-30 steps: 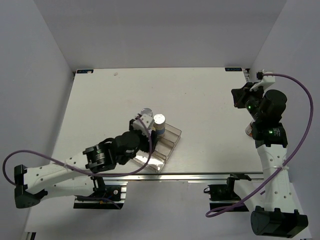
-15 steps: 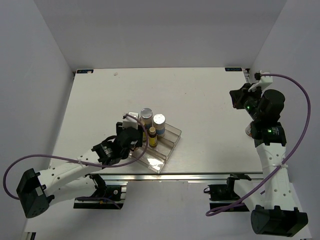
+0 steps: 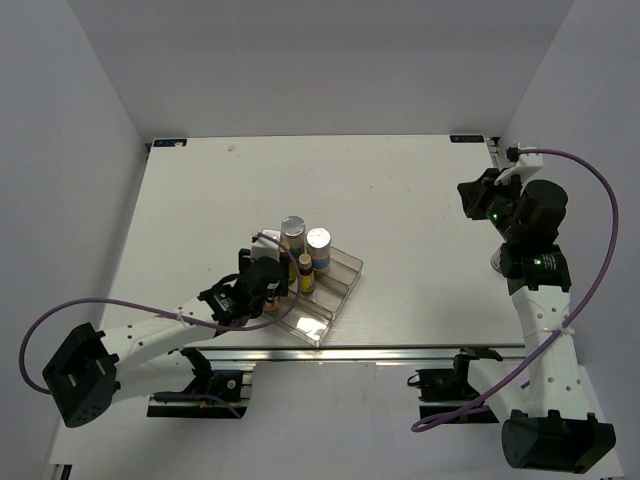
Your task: Organize the condiment bottles
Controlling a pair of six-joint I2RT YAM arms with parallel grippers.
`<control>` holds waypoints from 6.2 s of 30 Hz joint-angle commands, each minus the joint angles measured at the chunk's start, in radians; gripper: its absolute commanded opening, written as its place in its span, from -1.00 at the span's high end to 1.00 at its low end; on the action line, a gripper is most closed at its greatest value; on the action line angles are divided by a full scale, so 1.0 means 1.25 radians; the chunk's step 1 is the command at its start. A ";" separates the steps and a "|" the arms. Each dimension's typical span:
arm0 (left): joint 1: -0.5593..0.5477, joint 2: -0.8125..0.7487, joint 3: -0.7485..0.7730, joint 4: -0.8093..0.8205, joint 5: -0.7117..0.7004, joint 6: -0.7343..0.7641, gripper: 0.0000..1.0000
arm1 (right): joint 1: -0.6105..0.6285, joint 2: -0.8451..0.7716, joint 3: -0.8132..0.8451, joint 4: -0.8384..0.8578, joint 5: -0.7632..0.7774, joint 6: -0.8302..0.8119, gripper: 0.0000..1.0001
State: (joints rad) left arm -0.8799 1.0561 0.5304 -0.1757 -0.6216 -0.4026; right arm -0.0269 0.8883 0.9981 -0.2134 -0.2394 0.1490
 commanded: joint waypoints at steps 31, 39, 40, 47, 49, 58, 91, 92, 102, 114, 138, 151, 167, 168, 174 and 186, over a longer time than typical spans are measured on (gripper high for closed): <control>0.004 -0.207 0.111 -0.085 0.064 -0.034 -0.96 | -0.005 0.010 0.047 -0.089 0.044 -0.048 -0.46; 0.007 -0.169 0.260 -0.117 -0.093 0.155 -0.96 | -0.005 0.093 0.085 -0.242 0.390 0.022 -0.62; 0.009 -0.159 0.257 -0.109 -0.108 0.171 -0.96 | -0.005 0.097 0.074 -0.238 0.412 0.023 -0.69; 0.066 -0.115 0.201 -0.042 -0.081 0.233 -0.96 | -0.005 0.123 -0.033 -0.200 0.551 -0.007 -0.79; 0.066 -0.111 0.205 -0.046 -0.087 0.241 -0.96 | -0.005 0.139 -0.056 -0.178 0.624 -0.011 -0.79; 0.069 -0.167 0.157 -0.053 -0.078 0.226 -0.96 | -0.059 0.276 -0.073 -0.094 0.728 -0.037 -0.78; 0.069 -0.149 0.154 -0.059 -0.070 0.225 -0.96 | -0.275 0.540 -0.020 -0.007 0.388 -0.087 -0.68; 0.069 -0.148 0.155 -0.059 -0.071 0.225 -0.96 | -0.277 0.540 -0.020 0.000 0.384 -0.092 -0.68; 0.069 -0.155 0.155 -0.060 -0.067 0.226 -0.96 | -0.277 0.524 -0.030 -0.024 0.344 -0.096 -0.29; 0.069 -0.166 0.155 -0.061 -0.067 0.226 -0.96 | -0.278 0.380 -0.065 -0.089 0.058 -0.206 0.63; 0.069 -0.198 0.148 -0.057 -0.099 0.235 -0.96 | 0.319 0.167 0.014 -0.383 -0.408 -0.811 1.00; 0.071 -0.237 0.140 -0.052 -0.148 0.247 -0.96 | 0.727 0.351 0.132 -0.277 -0.283 -0.624 1.00; 0.107 -0.304 0.133 -0.051 -0.244 0.250 -0.96 | 0.807 0.510 0.178 -0.074 -0.243 -0.458 1.00; 0.110 -0.306 0.132 -0.051 -0.241 0.250 -0.96 | 0.811 0.514 0.172 -0.058 -0.231 -0.448 1.00; 0.130 -0.305 0.134 -0.050 -0.219 0.248 -0.96 | 0.822 0.539 0.118 0.052 -0.130 -0.388 1.00; 0.141 -0.302 0.132 -0.046 -0.197 0.252 -0.96 | 0.844 0.537 0.094 0.049 -0.163 -0.384 1.00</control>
State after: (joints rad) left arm -0.7101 0.6815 0.6998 -0.2501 -0.8799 -0.0937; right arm 1.0115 1.5757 1.1141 -0.1932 -0.4000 -0.3492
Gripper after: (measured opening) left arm 0.981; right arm 0.697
